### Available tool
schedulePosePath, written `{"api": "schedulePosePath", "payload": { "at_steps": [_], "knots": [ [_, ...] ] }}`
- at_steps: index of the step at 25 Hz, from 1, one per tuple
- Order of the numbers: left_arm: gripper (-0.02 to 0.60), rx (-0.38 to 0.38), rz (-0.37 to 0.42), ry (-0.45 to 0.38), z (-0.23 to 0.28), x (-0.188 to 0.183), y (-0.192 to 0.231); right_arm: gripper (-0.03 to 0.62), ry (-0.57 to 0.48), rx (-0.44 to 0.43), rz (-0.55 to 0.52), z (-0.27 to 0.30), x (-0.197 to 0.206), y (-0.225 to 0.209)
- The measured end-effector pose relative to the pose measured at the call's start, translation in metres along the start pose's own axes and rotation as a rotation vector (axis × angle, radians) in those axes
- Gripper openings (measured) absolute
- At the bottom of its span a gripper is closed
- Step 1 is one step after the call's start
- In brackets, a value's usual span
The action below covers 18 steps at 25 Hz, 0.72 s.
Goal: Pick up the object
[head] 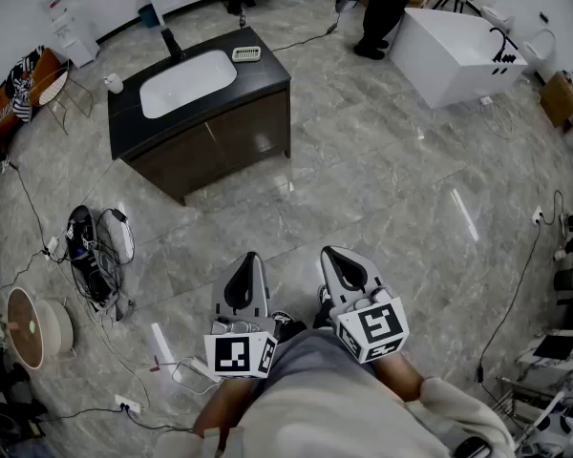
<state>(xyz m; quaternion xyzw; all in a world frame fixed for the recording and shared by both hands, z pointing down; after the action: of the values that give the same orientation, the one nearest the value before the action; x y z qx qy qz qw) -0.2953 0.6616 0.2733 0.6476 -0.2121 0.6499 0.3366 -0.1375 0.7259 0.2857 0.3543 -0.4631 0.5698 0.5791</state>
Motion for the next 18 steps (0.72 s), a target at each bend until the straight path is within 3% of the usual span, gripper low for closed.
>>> {"api": "schedulePosePath", "payload": {
  "at_steps": [4, 9, 18],
  "knots": [
    [0.002, -0.019, 0.035, 0.022, 0.000, 0.019, 0.019, 0.009, -0.019, -0.001, -0.010, 0.021, 0.009, 0.016],
    [0.002, -0.047, 0.013, 0.045, -0.006, 0.032, 0.037, 0.009, 0.003, -0.020, -0.018, 0.036, 0.015, 0.031],
    [0.002, -0.113, 0.029, 0.059, 0.028, 0.023, 0.069, 0.009, -0.029, -0.054, 0.027, 0.075, -0.008, -0.001]
  ]
}}
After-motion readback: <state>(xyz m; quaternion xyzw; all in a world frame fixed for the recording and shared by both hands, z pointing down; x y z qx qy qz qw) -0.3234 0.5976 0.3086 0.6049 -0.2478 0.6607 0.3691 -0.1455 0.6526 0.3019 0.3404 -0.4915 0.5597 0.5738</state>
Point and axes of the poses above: the fingertips, and each gripper's own axes: z forward along the fingers, y to its left, x out of its underside, the point moved 6 cm from there along -z, backward along the fingers, and after that the axes turned 1 degree about -x, right-handed, at the moved point
